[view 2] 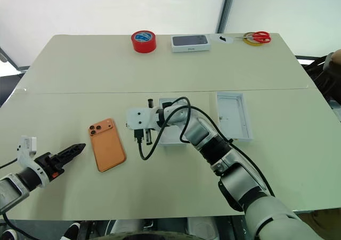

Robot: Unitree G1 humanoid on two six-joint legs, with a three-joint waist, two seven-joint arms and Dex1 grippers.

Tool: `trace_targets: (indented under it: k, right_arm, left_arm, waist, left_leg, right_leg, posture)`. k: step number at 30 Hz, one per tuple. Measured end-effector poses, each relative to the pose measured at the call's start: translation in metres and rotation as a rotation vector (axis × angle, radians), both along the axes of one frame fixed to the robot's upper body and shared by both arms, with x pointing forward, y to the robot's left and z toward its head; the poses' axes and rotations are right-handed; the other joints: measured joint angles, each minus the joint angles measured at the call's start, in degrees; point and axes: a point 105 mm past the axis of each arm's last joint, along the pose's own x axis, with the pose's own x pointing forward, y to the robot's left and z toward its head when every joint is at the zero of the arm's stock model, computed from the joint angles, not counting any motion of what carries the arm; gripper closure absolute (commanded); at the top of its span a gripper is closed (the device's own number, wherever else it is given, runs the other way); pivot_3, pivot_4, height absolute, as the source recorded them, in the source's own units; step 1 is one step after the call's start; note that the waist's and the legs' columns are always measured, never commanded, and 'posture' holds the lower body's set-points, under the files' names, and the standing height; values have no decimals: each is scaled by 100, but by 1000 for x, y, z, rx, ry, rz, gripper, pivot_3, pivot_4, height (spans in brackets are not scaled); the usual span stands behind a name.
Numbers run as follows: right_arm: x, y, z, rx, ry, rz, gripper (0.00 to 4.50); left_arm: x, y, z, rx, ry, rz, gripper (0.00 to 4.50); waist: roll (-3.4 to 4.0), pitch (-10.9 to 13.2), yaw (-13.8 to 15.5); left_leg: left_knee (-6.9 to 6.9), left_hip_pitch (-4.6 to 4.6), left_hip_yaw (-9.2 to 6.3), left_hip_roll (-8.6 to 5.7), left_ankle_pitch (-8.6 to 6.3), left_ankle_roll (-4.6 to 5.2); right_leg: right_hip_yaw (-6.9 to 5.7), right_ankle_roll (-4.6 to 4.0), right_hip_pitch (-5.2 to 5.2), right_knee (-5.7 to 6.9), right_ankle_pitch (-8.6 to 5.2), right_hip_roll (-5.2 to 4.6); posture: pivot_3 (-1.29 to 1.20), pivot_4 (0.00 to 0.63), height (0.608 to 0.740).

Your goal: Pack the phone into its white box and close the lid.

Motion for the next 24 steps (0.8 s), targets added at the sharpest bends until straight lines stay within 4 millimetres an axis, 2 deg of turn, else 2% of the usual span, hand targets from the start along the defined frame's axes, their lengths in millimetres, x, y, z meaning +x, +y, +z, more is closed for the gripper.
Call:
trace_targets:
  k: [4,12,16,24]
  right_arm:
    - [-6,5,-28,-139,54,28,4457]
    - [3,20,-29,-153,15,3,4457]
    - [7,17,-30,-156,9,-14,4457]
    - [14,3,-29,-166,1,-54,4457]
  left_arm:
    - [9,-9,0,-18,-18,5,1565]
    - [35,-24,-5,18,-37,-62,1565]
    - [50,-35,-5,-5,-57,-115,1565]
    - [72,-55,-2,-20,-61,-212,1565]
  waist:
    - [-1,-1,16]
    - [31,-21,26]
    - [59,-38,85]
    - [61,-40,193]
  left_leg:
    - [2,3,-2,-5,1,-2]
    - [0,22,-3,-16,3,-7]
    - [1,23,-13,-30,2,-6]
    - [6,23,-27,-49,-1,3]
  right_leg:
    - [-2,-1,5,0,0,-6]
    - [-4,-1,5,0,0,-15]
    - [-8,0,8,2,0,-26]
    - [-16,1,17,4,1,-43]
  posture:
    - [0,150,740]
    - [0,150,740]
    - [0,150,740]
    - [0,150,740]
